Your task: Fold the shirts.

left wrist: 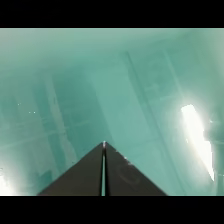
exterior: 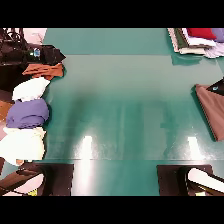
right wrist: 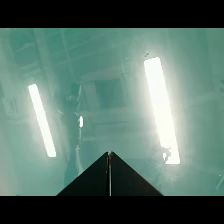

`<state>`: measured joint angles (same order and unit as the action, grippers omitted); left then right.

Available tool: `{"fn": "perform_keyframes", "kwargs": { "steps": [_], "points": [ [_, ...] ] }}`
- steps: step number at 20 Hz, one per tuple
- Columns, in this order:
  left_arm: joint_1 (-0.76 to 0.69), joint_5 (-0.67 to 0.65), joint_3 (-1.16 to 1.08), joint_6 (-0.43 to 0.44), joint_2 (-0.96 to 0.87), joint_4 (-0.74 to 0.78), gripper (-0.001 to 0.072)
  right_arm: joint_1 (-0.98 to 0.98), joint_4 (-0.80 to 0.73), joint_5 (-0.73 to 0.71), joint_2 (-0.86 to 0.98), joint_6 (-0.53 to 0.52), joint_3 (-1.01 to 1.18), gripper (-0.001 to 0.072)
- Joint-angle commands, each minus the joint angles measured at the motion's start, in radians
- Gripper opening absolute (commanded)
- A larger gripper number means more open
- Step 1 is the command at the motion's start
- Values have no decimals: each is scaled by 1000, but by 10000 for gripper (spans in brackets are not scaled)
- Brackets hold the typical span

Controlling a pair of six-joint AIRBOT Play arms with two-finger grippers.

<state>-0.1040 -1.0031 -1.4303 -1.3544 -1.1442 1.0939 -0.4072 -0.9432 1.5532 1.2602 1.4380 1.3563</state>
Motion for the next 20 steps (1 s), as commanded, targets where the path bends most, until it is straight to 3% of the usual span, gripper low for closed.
{"fn": "perform_keyframes", "kwargs": {
  "steps": [1, 13, 16, 17, 18, 20],
  "points": [
    [0, 1, 0, 0, 1, 0, 25, 2, 1, 1, -1, 0, 1, 15],
    [0, 3, 0, -2, 1, -6, 24, 1, 0, -6, 0, 0, 1, 15],
    [0, 96, 0, 43, -3, 6, 32, 1, 0, -8, 0, 0, 1, 15],
    [0, 136, 0, 60, -8, 80, 284, 1, 0, -7, 0, 0, 1, 15],
    [3, 175, 0, 16, -22, 173, 467, 2, 1, -7, -1, 1, 1, 15],
    [27, 197, 0, -68, -78, 349, 466, 2, 1, -6, -1, 1, 1, 15]
  ]
}}
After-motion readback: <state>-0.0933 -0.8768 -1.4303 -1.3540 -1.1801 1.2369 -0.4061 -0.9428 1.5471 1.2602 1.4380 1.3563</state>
